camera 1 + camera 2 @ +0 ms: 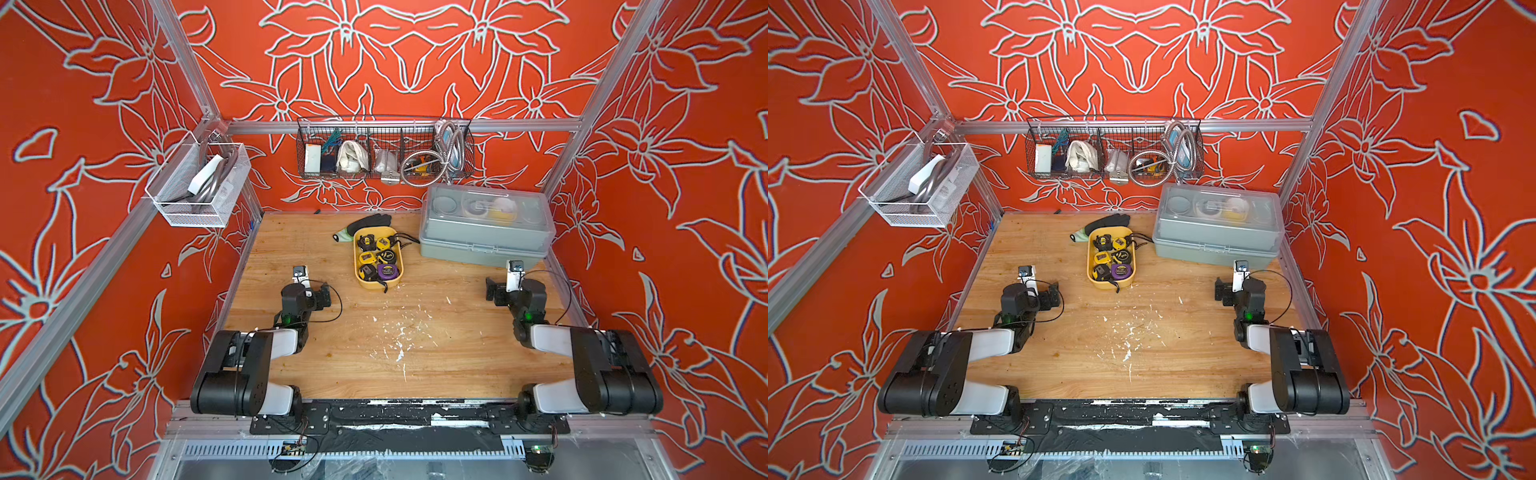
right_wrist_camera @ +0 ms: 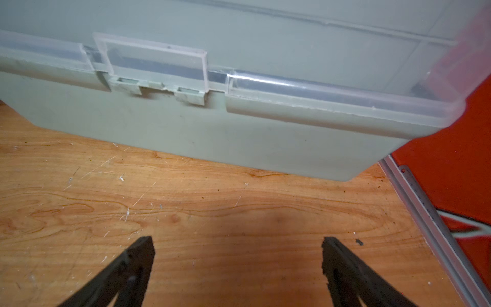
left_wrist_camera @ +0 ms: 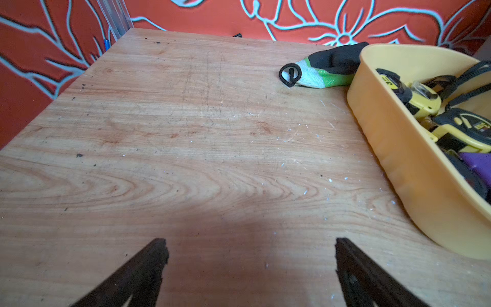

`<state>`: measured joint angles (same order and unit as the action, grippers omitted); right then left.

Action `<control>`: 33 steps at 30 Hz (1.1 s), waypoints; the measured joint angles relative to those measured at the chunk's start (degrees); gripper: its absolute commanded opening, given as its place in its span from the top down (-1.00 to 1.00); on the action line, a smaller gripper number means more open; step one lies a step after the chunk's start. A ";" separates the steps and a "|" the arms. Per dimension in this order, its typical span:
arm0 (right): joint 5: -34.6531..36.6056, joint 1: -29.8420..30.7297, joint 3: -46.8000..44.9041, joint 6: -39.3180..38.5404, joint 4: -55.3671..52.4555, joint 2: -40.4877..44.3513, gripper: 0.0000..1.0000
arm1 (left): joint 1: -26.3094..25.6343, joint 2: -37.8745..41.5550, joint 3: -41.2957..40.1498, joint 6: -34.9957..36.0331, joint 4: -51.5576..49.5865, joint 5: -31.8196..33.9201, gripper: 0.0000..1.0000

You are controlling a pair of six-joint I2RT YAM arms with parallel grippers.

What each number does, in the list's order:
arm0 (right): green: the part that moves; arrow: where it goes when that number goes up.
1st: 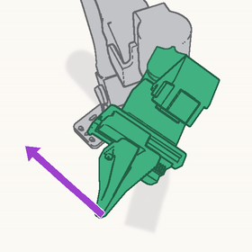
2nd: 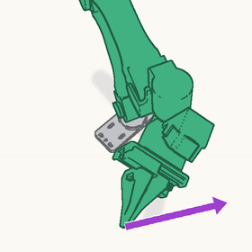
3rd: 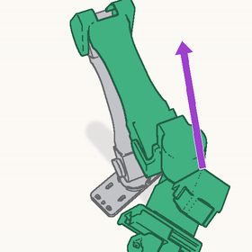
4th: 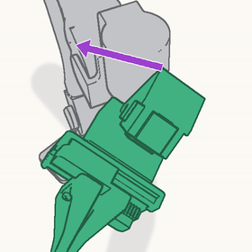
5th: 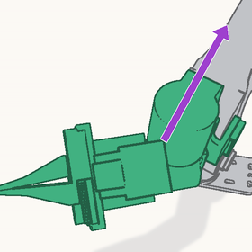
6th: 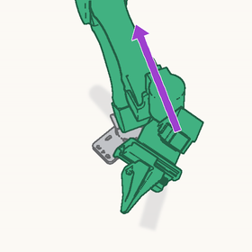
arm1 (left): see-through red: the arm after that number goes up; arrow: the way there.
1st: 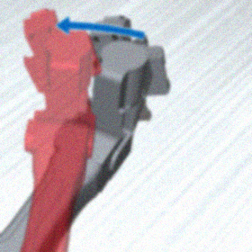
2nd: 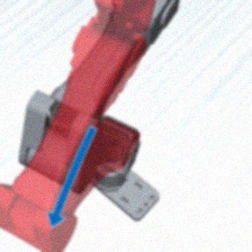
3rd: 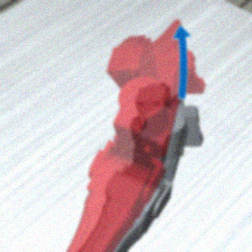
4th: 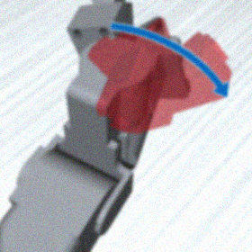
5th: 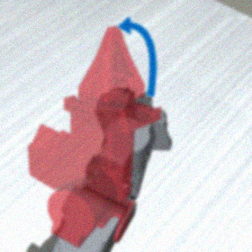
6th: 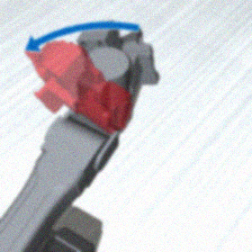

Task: Take the tape measure out of the storage box
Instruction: Move the storage box to the center of the board.

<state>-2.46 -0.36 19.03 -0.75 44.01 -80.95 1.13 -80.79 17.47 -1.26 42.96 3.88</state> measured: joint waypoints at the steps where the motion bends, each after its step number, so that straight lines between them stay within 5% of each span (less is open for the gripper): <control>1: 0.00 0.00 0.00 0.00 0.00 0.00 -0.99 | 0.00 0.00 0.00 0.00 0.00 0.00 -1.00; 24: 0.31 0.00 0.02 0.07 -0.28 0.17 -0.99 | 0.04 0.22 0.79 0.02 -1.92 -0.70 -1.00; 27: 4.33 0.07 3.21 1.57 -9.88 2.93 -0.99 | 0.04 1.73 8.17 -0.04 -14.75 -0.76 -1.00; 33: 9.22 0.31 25.68 10.64 -36.39 6.29 -0.99 | -0.02 -1.27 40.15 -4.90 -42.12 -3.91 -1.00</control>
<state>6.76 -0.05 44.71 9.89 7.62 -74.65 1.10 -82.06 57.63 -6.15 0.84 -0.03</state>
